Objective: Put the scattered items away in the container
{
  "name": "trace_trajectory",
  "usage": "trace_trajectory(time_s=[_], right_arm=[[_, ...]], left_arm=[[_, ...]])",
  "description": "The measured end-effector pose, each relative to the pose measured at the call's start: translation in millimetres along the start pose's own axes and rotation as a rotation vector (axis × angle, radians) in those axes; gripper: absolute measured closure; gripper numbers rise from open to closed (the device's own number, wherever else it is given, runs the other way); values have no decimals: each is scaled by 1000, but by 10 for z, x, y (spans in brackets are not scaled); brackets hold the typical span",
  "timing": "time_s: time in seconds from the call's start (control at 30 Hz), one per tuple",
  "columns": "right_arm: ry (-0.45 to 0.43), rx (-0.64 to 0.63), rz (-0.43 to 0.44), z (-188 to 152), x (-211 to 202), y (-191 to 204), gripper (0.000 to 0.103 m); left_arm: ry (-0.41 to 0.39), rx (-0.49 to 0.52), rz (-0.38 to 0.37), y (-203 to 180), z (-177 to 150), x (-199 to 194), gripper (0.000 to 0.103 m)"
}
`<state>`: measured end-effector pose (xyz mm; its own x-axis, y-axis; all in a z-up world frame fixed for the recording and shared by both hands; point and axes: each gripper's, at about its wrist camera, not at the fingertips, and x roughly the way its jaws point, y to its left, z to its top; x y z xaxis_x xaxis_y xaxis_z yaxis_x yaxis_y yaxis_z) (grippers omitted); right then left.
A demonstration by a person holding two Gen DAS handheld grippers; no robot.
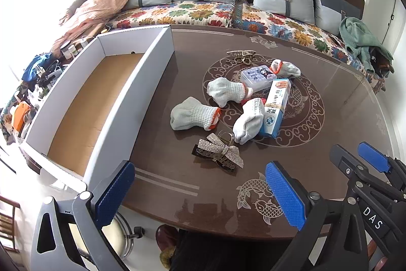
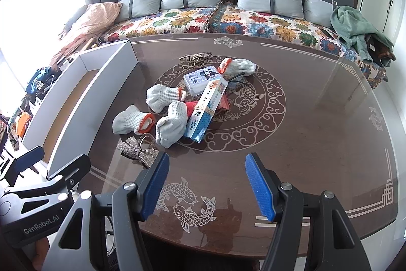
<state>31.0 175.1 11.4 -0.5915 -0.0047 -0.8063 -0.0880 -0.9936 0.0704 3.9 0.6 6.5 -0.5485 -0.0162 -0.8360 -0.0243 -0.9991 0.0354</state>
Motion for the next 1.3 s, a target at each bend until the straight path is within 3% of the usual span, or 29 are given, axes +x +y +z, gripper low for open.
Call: trace_trajectory(time_s=[1.3], right_arm=[[-6,-14,6,-31,-37,93,39]], left_arm=[[-19,14,-4,17,-30,-77,0]])
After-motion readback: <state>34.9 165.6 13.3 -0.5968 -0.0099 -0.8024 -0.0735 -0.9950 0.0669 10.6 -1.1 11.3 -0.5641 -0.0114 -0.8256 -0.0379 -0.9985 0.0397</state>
